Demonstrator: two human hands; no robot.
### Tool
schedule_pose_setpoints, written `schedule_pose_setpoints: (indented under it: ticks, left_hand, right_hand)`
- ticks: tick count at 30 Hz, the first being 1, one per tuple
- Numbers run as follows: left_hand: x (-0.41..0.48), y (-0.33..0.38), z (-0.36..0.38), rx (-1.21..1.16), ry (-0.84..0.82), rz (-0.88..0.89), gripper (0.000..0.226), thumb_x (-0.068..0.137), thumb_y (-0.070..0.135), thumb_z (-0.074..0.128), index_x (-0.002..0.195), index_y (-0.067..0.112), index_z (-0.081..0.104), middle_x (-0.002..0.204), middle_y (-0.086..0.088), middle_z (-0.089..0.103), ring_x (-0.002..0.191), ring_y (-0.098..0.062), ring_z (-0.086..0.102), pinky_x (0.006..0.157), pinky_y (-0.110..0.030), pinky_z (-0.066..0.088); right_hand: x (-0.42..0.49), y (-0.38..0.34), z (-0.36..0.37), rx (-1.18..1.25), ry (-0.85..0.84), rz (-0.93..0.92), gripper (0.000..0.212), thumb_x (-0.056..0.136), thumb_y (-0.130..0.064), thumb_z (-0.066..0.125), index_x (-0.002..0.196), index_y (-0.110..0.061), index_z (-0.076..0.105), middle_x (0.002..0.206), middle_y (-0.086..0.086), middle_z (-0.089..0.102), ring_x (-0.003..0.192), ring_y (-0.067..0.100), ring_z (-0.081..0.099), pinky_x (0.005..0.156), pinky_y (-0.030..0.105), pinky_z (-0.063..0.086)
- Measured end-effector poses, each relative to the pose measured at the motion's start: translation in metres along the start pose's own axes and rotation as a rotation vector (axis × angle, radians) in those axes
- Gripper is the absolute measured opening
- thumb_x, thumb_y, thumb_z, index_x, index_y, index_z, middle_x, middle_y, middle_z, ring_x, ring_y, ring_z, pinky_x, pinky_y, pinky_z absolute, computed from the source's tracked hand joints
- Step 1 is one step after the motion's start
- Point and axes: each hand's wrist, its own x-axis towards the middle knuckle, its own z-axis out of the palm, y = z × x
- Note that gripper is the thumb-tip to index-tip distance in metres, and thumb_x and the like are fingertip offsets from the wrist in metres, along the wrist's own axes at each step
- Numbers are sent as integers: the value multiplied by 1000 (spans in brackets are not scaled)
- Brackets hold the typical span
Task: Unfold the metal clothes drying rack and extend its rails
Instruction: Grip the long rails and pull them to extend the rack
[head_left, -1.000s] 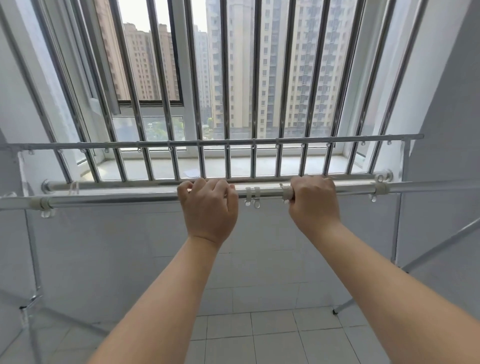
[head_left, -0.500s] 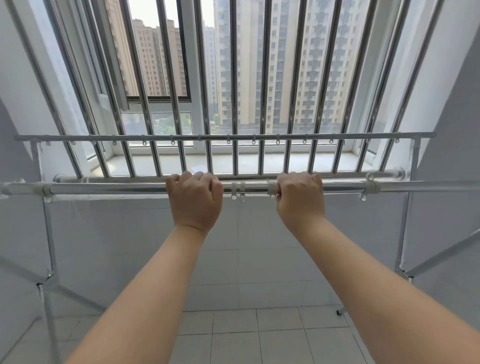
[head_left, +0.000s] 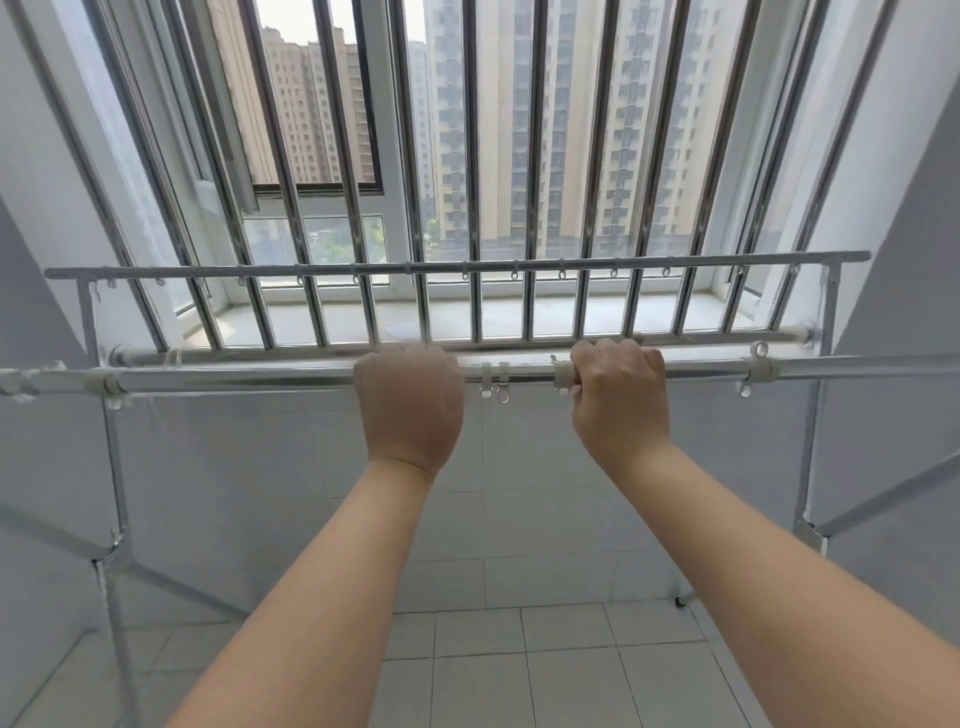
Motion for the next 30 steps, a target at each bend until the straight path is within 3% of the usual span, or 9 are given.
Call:
schedule_pose_setpoints:
  ticks: [4,9,14,18,23,27,30]
  left_hand:
    - [1,2,-2,-3,-34,15,41,93,29,30,73,16,63,71,0,64,76,-25,52,83,-36,27]
    - [4,7,-8,-31,-111,-49,44,92,30,25,82,15,65,79,-4,65,83,-27,53,87,-37,26]
    - [13,36,-11,-215,-98,-77,22,92,16,42,103,12,62,100,-9,64,95,-30,54,89,-42,32]
    - [17,90,-11,-271,-144,62,23,89,19,49,109,14,59,106,-6,62,101,-29,53,93,-41,32]
    - [18,150,0,-235,-347,252,37,92,33,41,123,17,51,125,-4,55,117,-25,45,108,-42,23]
    - [14,188,13,-146,-526,347,45,92,45,39,127,18,48,126,-7,55,121,-27,45,113,-46,18]
    - [11,199,23,-145,-586,300,55,89,53,40,133,20,45,125,-7,56,120,-28,46,107,-46,24]
  right_hand:
    - [4,6,-2,-17,-143,-25,31,71,-3,53,100,-13,56,90,5,58,86,28,49,82,37,29]
    - [8,15,-17,238,-240,-34,46,77,-5,53,122,-17,54,109,4,60,108,27,49,97,34,25]
    - [4,27,-37,433,-184,24,46,79,4,52,123,-12,56,113,8,57,113,25,46,98,31,37]
    - [-1,54,-62,333,-18,25,47,76,7,49,120,-8,59,114,11,59,112,28,49,94,39,43]
    - [0,112,-90,182,77,197,47,77,8,47,121,-5,57,114,17,58,110,35,49,93,43,43]
    - [-6,168,-95,77,-127,378,56,80,5,39,133,-9,45,128,19,50,119,37,40,99,44,37]
    - [-13,198,-90,23,-335,428,53,88,-4,37,139,-17,39,140,11,43,128,32,33,104,44,34]
